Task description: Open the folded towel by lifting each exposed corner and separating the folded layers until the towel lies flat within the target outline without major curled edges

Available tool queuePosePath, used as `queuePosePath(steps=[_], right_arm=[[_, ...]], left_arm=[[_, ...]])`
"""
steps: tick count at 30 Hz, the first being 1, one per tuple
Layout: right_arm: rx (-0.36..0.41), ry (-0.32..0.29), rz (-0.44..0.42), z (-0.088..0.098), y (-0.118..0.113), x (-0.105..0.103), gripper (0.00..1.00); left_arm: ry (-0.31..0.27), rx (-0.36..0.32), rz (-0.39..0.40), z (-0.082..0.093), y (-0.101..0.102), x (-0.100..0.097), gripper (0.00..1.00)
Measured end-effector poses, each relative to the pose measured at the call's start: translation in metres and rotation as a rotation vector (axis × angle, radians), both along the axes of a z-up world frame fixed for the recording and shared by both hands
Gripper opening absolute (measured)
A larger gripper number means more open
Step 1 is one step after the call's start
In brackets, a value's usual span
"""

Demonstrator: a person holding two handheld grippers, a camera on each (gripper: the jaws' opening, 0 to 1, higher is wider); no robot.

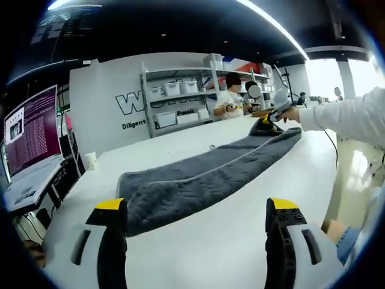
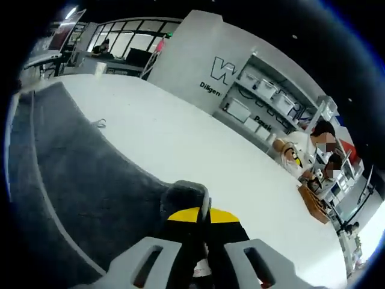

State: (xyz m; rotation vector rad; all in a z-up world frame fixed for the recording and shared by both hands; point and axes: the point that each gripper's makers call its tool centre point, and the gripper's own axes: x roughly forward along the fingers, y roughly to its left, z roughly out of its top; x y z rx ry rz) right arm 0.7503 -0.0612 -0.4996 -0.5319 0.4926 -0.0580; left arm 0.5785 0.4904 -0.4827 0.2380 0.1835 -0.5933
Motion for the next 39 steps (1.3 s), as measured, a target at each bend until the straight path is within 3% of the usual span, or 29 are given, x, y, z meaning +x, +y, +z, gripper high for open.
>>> queuePosePath(steps=[4,6,14,17,20,24,26,27,28,29,32,38,39], right_arm=[[-0.011,0.007,-0.073,-0.001,-0.02,0.008,0.0],[-0.052,0.029,-0.103,-0.002,-0.032,0.011,0.0],[-0.034,0.061,-0.148,-0.007,-0.048,0.018,0.0],[0.09,0.051,-0.188,-0.018,-0.05,0.017,0.0],[0.145,0.007,-0.174,-0.02,-0.05,0.018,0.01],[0.272,-0.094,-0.194,-0.013,-0.057,0.017,0.14],[0.373,-0.144,-0.223,-0.007,-0.063,0.013,0.2],[0.414,-0.173,-0.234,-0.003,-0.066,0.011,0.0],[0.396,-0.214,-0.197,0.027,-0.072,-0.016,0.0],[0.444,-0.194,-0.164,0.036,-0.063,-0.033,0.63],[0.418,-0.22,-0.127,0.048,-0.058,-0.042,0.65],[0.456,-0.285,-0.031,0.07,-0.03,-0.066,0.72],[0.455,-0.294,-0.012,0.074,-0.02,-0.08,0.74]], left_arm=[[0.0,0.011,0.007,0.001,0.002,0.002,0.93],[0.0,0.016,0.013,0.001,0.002,0.003,0.93],[0.001,0.031,0.028,0.001,0.004,0.009,0.93],[-0.003,0.03,0.027,0.002,0.005,0.011,0.93],[-0.001,0.023,0.036,0.003,0.008,0.013,0.93],[-0.003,0.025,0.04,0.003,0.01,0.014,0.93],[-0.003,0.021,0.04,0.004,0.011,0.014,0.93],[-0.004,0.019,0.04,0.004,0.011,0.013,0.93],[-0.006,0.001,0.036,0.003,0.013,0.009,0.93],[-0.019,-0.018,0.014,0.008,0.009,-0.002,0.93],[-0.029,-0.026,0.016,0.011,0.012,-0.005,0.93],[-0.037,-0.039,0.027,0.014,0.021,-0.008,0.93],[-0.039,-0.042,0.029,0.015,0.023,-0.009,0.93]])
